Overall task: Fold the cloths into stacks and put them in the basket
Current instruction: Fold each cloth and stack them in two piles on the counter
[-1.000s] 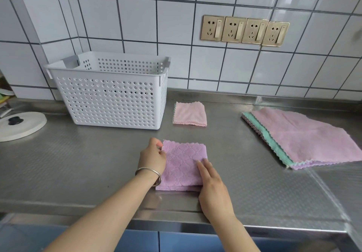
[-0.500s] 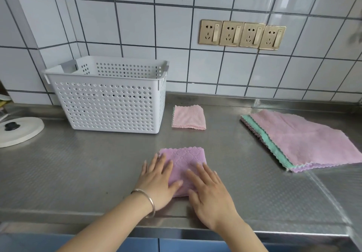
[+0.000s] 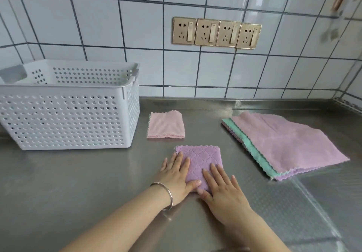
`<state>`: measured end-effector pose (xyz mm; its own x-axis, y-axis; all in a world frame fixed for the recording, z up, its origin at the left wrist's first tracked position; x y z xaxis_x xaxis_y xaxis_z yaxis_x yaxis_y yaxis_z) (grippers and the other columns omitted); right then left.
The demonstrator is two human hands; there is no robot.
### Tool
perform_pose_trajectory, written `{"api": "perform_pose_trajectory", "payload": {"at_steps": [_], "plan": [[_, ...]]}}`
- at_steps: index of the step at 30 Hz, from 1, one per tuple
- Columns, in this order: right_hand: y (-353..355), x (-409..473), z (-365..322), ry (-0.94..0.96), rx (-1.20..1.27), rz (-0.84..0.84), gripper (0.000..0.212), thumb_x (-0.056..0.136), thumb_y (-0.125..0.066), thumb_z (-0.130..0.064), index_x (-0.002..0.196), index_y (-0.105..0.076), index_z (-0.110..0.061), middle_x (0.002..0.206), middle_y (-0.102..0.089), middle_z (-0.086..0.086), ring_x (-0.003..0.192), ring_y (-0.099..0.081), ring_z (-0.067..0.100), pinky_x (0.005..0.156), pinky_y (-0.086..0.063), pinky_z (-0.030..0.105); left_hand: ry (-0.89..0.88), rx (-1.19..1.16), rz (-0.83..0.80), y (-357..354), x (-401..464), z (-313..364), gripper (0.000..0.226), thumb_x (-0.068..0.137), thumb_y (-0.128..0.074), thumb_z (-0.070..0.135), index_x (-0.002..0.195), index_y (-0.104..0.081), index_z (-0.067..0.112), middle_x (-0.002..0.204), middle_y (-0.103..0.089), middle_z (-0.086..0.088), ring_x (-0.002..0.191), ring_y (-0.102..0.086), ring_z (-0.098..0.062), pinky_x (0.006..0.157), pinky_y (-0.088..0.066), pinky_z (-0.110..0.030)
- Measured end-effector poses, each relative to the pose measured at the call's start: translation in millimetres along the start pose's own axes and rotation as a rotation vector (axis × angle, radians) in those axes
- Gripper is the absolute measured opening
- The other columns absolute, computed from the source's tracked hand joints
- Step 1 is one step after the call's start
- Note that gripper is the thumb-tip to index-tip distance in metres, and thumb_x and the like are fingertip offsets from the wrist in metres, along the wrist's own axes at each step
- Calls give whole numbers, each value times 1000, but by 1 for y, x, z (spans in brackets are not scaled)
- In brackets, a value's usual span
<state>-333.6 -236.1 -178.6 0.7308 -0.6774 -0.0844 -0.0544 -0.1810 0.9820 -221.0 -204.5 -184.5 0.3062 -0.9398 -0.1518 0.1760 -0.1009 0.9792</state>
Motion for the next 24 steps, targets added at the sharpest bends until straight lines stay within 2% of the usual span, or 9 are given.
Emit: {"api": "perform_pose_trajectory", "payload": {"at_steps": [3, 5, 7, 8, 9, 11, 17, 24], "plan": [[7, 29, 31, -21, 33, -10, 135, 29, 38, -81, 149, 0, -31, 158, 12, -7, 144, 15, 9, 117, 5, 38, -5, 43, 9, 6, 39, 16, 77, 91, -21, 62, 150, 2, 17, 158, 12, -7, 145, 20, -23, 118, 12, -46], [9, 56, 48, -29, 86, -13, 130, 34, 33, -82, 149, -1, -32, 158, 11, -8, 144, 15, 8, 117, 6, 35, 13, 81, 14, 12, 66, 18, 77, 91, -18, 63, 150, 1, 18, 159, 10, -6, 145, 20, -22, 117, 14, -47], [11, 84, 55, -24, 124, -20, 109, 53, 20, -81, 149, -1, -33, 158, 11, -8, 144, 14, 8, 116, 7, 34, 38, 116, 10, 19, 91, 13, 77, 91, -17, 64, 150, 1, 18, 159, 9, -6, 145, 19, -22, 116, 14, -47], [13, 99, 58, -23, 136, -21, 92, 69, 8, -77, 149, -2, -32, 158, 11, -8, 144, 14, 8, 116, 8, 33, 45, 140, 7, 23, 104, 9, 77, 91, -15, 64, 150, 2, 17, 159, 8, -7, 145, 18, -22, 116, 13, -47], [13, 113, 60, -29, 129, -26, 72, 86, -5, -67, 149, -2, -32, 158, 11, -7, 144, 14, 8, 117, 8, 34, 47, 172, 5, 26, 116, 6, 77, 91, -14, 64, 150, 2, 17, 159, 8, -7, 145, 18, -22, 116, 12, -47], [15, 145, 69, -46, 114, -27, 55, 99, -15, -48, 149, -2, -30, 158, 11, -6, 144, 14, 9, 118, 8, 35, 51, 235, 13, 34, 146, 0, 77, 91, -12, 63, 150, 1, 16, 159, 7, -8, 146, 16, -23, 115, 12, -49], [23, 209, 82, -41, 85, -12, 53, 100, -14, -41, 150, -1, -28, 158, 12, -4, 145, 14, 11, 118, 8, 38, 62, 317, 38, 47, 208, -17, 76, 91, -8, 63, 149, 2, 15, 159, 5, -8, 146, 16, -24, 116, 14, -49], [26, 214, 80, -43, 47, -10, 54, 100, -14, -43, 150, -5, -26, 159, 5, -3, 146, 10, 12, 118, 7, 40, 71, 294, 34, 43, 218, -24, 77, 90, -10, 64, 150, 0, 18, 159, 4, -5, 146, 14, -20, 116, 15, -51]]}}
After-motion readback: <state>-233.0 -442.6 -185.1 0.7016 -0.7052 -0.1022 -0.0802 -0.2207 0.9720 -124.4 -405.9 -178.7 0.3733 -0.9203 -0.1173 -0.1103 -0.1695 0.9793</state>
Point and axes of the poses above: each hand's wrist, its own x-axis towards the middle knuckle, its own y-axis out of the back of the hand, z = x × y, the point moved 10 cm from there along x, towards the middle knuckle
